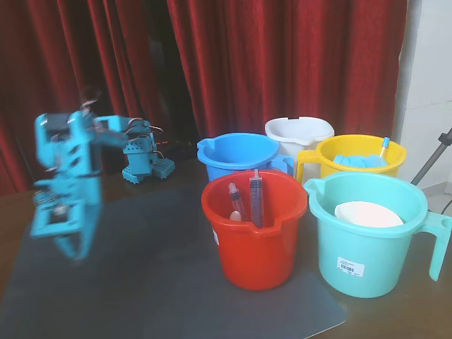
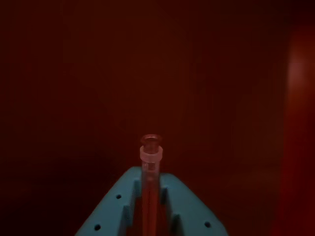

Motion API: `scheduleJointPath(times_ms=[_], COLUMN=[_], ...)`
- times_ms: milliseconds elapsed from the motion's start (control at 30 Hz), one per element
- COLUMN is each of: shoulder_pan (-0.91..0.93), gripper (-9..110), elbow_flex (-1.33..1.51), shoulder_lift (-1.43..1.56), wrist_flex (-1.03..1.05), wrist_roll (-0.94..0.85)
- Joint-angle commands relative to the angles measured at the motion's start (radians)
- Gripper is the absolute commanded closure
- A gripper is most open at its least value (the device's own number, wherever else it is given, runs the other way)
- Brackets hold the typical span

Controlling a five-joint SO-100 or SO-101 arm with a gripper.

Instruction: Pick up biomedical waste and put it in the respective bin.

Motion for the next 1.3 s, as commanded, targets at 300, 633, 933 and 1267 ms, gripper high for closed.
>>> scheduleJointPath(times_ms=[300, 633, 933, 1267], shoulder_pan=[-0.247, -0.554, -0.928, -1.048], gripper=[102, 102, 102, 102], elbow_flex=[0.331, 0.68, 0.736, 0.721], shoulder_lift=[0.6, 1.104, 1.17, 0.824], wrist_flex=[0.337, 0.336, 0.196, -0.14], wrist_roll=[0.275, 0.44, 0.735, 0.747])
